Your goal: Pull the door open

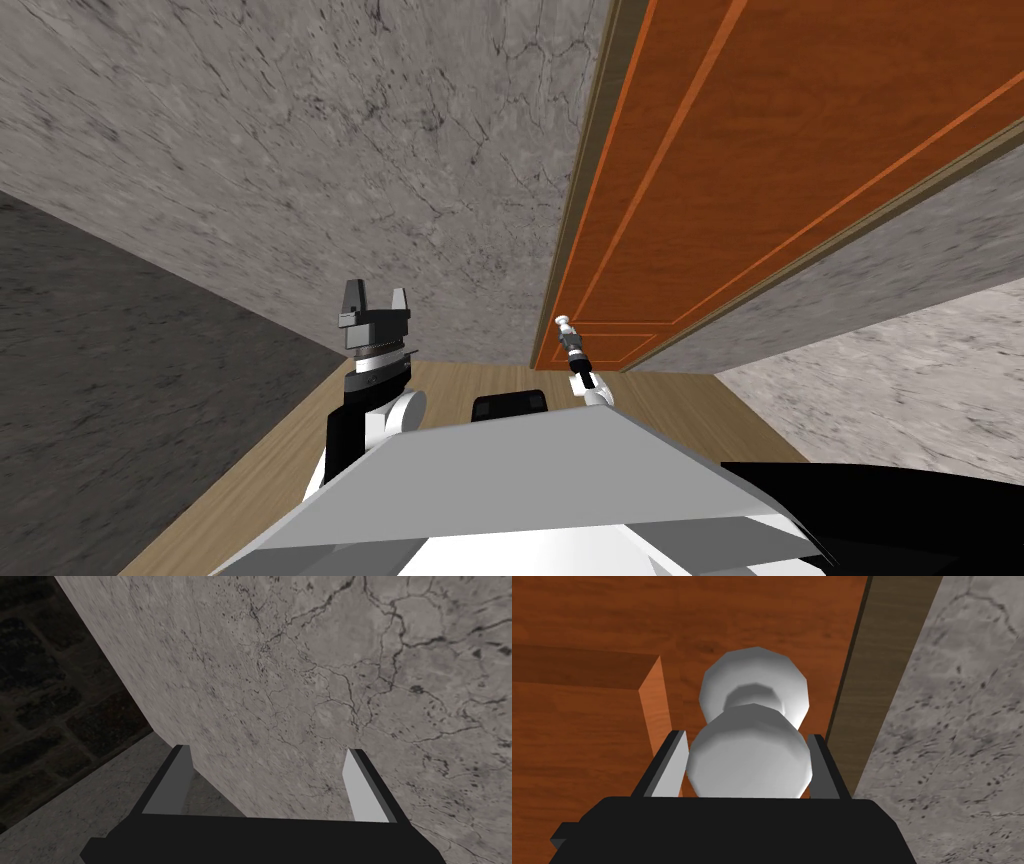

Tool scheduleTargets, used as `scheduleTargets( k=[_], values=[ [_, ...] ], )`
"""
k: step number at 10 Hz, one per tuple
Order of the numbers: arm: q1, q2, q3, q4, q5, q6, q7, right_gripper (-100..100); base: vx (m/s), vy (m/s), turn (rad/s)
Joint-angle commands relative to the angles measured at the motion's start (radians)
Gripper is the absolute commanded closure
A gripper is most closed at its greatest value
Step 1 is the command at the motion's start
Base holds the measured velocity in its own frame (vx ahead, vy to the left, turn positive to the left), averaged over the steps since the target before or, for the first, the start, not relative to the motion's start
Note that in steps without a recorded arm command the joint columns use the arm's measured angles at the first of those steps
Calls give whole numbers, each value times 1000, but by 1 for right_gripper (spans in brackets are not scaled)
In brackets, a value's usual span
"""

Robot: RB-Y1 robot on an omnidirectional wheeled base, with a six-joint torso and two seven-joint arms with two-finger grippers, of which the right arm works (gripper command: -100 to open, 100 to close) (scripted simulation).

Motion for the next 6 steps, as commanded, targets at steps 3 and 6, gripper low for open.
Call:
scheduleTargets(
  k=[3,6],
  values=[
    [2,-4,-3,-1,-1,1,-1,100,-16,17,-10],
    [5,-7,4,2,-11,3,-38,100,-3,0,15]
  ],
)
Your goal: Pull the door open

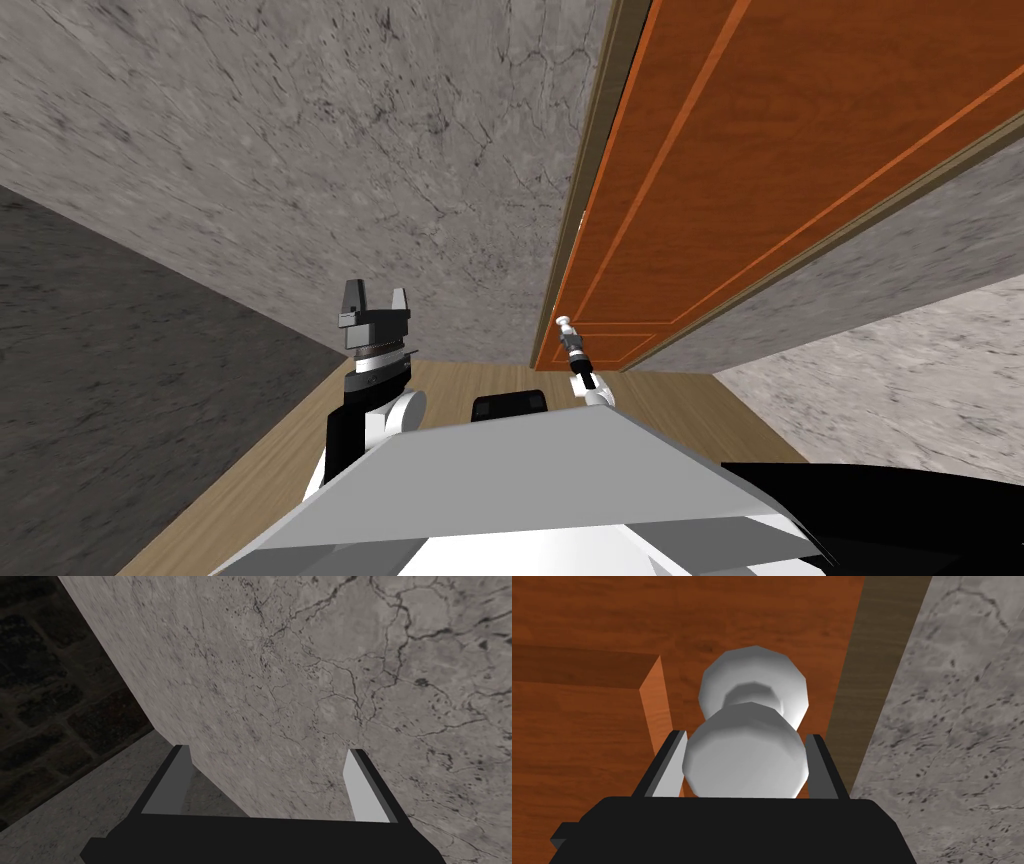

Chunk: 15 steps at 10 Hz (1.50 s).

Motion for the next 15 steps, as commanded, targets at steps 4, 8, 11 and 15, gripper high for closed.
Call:
scheduleTargets(
  k=[4,8,11,15],
  values=[
    [4,-12,17,1,-37,-1,-117,100,-21,-3,46],
    [8,-23,35,2,-74,-2,-223,100,-24,-3,50],
    [11,-29,46,2,-96,-2,-291,100,-19,-3,36],
    [14,-36,58,2,-121,-2,-365,100,-19,-5,38]
  ],
)
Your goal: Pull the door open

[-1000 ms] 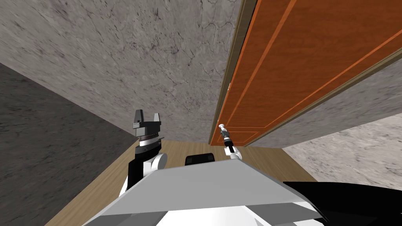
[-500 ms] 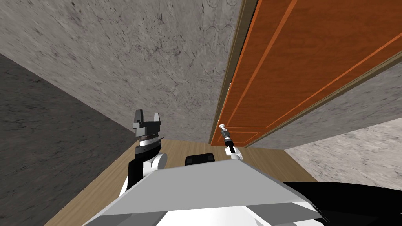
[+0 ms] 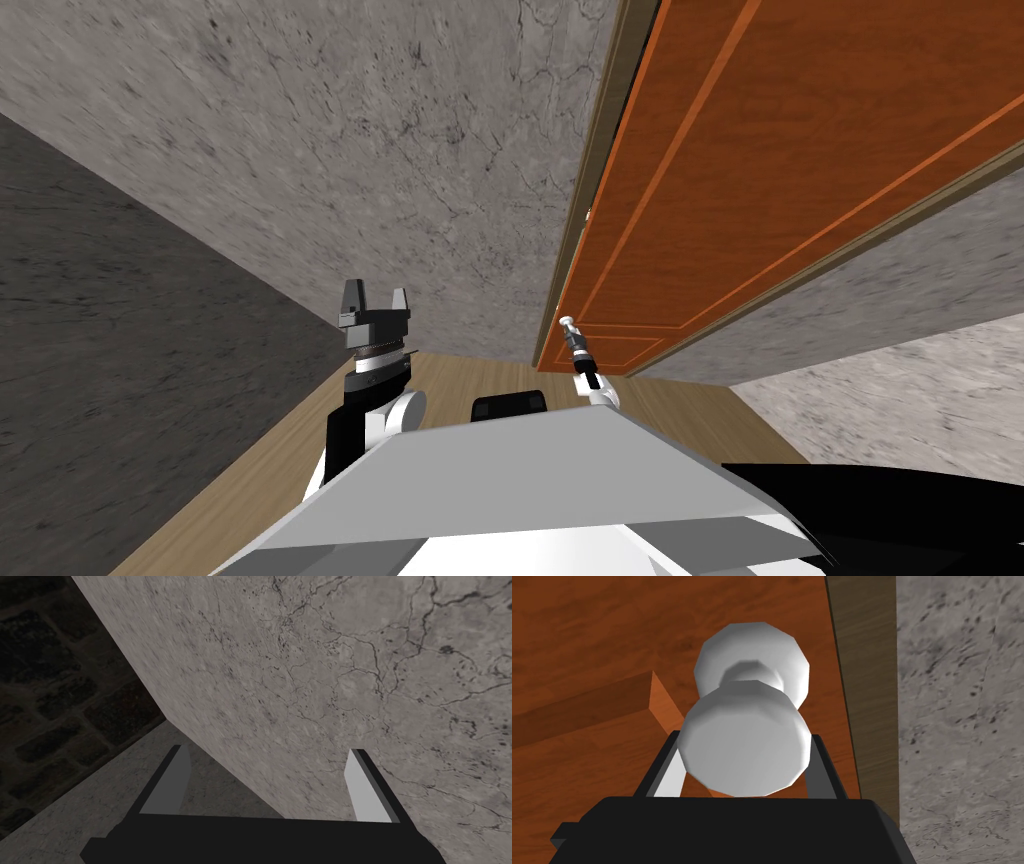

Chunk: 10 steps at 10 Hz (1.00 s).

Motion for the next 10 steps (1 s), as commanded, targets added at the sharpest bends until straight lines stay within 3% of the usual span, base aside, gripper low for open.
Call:
scheduleTargets(
  k=[1,7,10],
  values=[
    [5,5,14,-4,-14,2,-50,100,-26,-9,45],
    [12,-9,43,-4,-71,2,-201,100,-26,-9,49],
    [14,-13,51,-4,-88,2,-248,100,-24,-7,39]
  ],
)
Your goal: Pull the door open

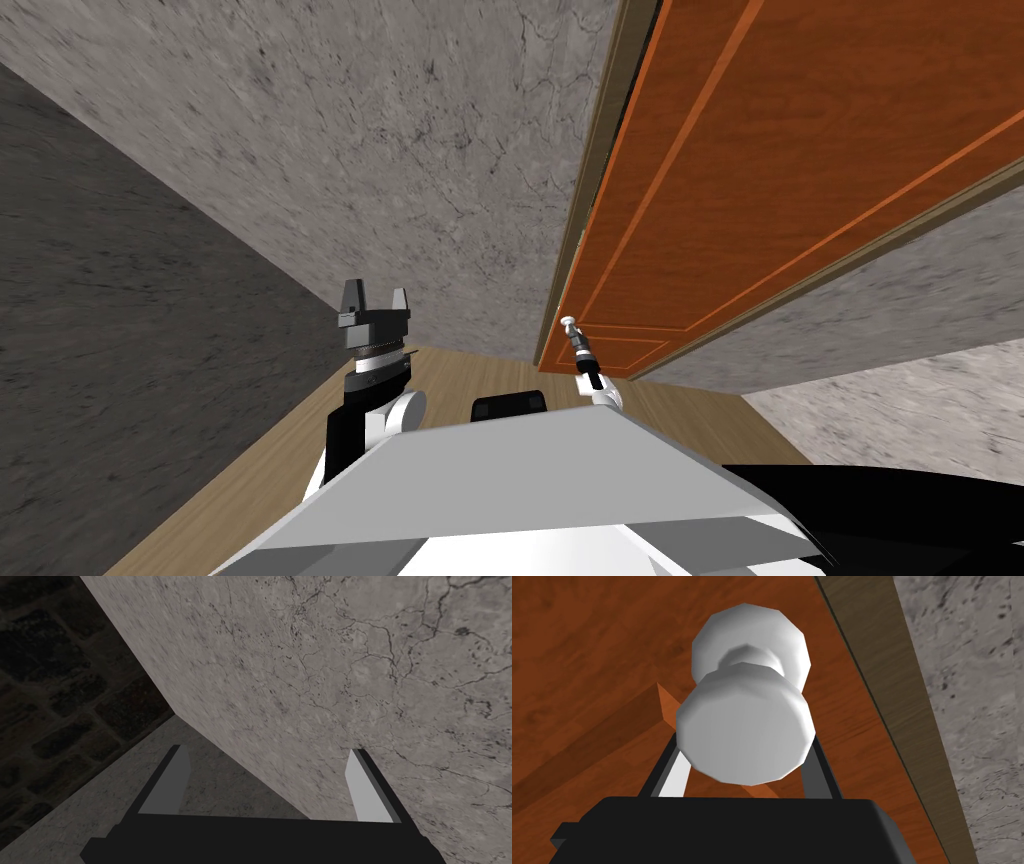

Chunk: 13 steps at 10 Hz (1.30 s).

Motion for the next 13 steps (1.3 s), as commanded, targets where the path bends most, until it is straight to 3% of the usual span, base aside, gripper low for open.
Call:
scheduleTargets(
  k=[1,7,9,13],
  values=[
    [3,9,18,1,-15,0,-50,100,-28,-9,46],
    [9,-2,43,1,-65,-1,-173,100,-28,-12,46],
    [13,-10,61,1,-101,-1,-241,100,-38,-17,83],
    [17,-18,78,1,-136,-1,-338,100,-30,-15,44]
  ],
)
